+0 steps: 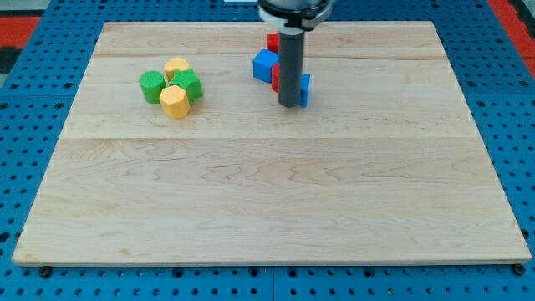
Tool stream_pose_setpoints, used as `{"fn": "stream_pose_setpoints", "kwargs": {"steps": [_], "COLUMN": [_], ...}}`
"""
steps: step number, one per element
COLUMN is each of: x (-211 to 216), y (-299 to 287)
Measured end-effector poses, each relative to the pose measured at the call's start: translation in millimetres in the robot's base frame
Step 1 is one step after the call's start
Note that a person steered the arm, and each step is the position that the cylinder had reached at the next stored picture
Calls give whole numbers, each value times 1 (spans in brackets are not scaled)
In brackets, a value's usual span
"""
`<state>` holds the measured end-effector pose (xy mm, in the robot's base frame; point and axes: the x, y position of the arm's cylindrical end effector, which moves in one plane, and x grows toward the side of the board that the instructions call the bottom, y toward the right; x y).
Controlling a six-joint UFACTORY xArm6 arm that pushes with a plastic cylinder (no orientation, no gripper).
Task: Move the blue triangle diagonally to the bottom left of the red circle
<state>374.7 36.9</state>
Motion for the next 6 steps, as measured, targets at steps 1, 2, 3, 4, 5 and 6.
{"fn": "stream_pose_setpoints", "kwargs": {"steps": [1, 2, 3, 4, 5, 6], "x": [11, 7, -24, -22, -17, -43], "y": [11, 62, 116, 9, -23, 70]}}
